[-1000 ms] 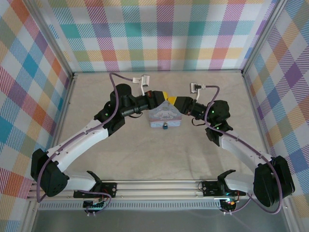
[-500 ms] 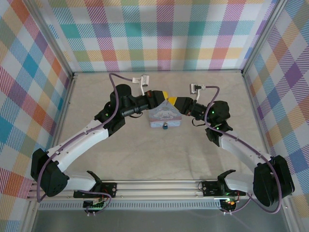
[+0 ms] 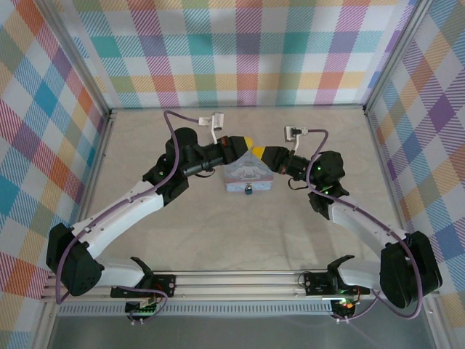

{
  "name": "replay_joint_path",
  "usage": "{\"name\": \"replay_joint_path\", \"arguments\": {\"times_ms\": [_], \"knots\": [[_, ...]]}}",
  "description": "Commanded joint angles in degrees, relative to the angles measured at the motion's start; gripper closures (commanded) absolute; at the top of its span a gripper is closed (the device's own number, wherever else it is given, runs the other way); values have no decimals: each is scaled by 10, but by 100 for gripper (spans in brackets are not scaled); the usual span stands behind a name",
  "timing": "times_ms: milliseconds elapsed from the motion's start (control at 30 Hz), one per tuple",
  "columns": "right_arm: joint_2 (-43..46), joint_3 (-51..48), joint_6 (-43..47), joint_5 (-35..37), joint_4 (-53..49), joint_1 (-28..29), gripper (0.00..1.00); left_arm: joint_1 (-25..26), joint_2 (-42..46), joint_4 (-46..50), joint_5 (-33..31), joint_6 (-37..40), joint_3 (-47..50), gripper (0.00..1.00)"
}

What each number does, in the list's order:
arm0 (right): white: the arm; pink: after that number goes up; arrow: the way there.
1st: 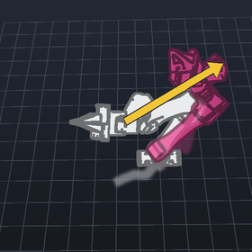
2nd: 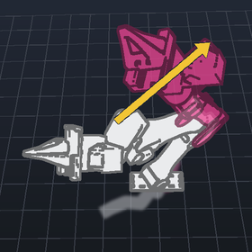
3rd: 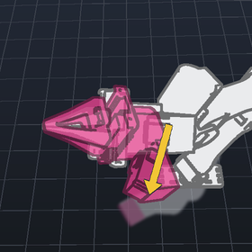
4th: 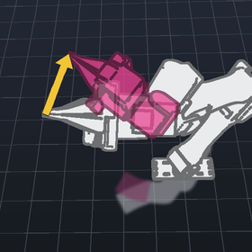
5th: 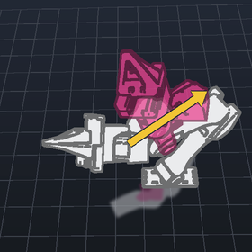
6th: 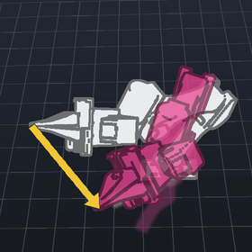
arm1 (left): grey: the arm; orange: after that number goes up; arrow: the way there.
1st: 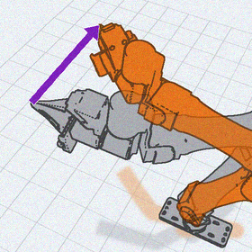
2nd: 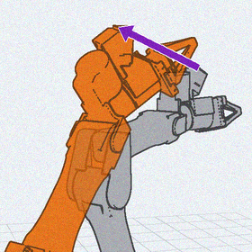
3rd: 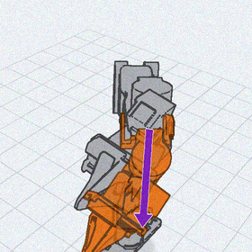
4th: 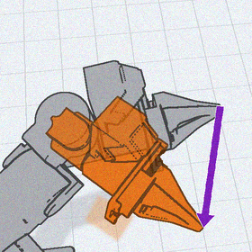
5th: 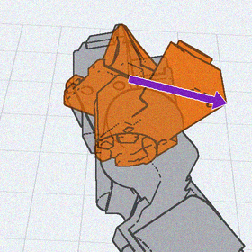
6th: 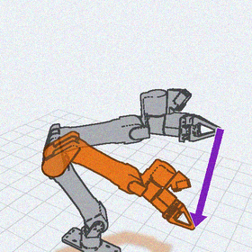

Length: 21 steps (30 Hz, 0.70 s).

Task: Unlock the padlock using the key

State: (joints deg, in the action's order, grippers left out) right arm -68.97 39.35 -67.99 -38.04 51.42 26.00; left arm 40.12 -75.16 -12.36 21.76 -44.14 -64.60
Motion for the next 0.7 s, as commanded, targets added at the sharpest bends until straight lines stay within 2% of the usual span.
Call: {"name": "replay_joint_path", "arguments": {"times_ms": [0, 467, 500, 533, 567, 600, 667], "knots": [[13, 2, 25, 2, 12, 5, 100, 10, 19, -17, 6, -1, 6, 100], [16, 8, 47, -12, -25, 5, 100, 10, -9, 1, 34, -2, -22, 100], [21, 7, 54, -10, -35, 4, 100, 10, -6, 7, 28, 1, -21, 97], [25, 8, 59, -8, -46, 5, 100, 10, -2, 14, 21, 5, -21, 86], [33, 9, 71, -5, -67, 5, 100, 10, 4, 26, 10, 11, -20, 70], [41, 11, 82, -3, -86, 3, 100, 9, 11, 38, 0, 19, -19, 57], [57, 11, 99, -1, -117, -3, 100, 7, 27, 62, -17, 33, -13, 45]]}}
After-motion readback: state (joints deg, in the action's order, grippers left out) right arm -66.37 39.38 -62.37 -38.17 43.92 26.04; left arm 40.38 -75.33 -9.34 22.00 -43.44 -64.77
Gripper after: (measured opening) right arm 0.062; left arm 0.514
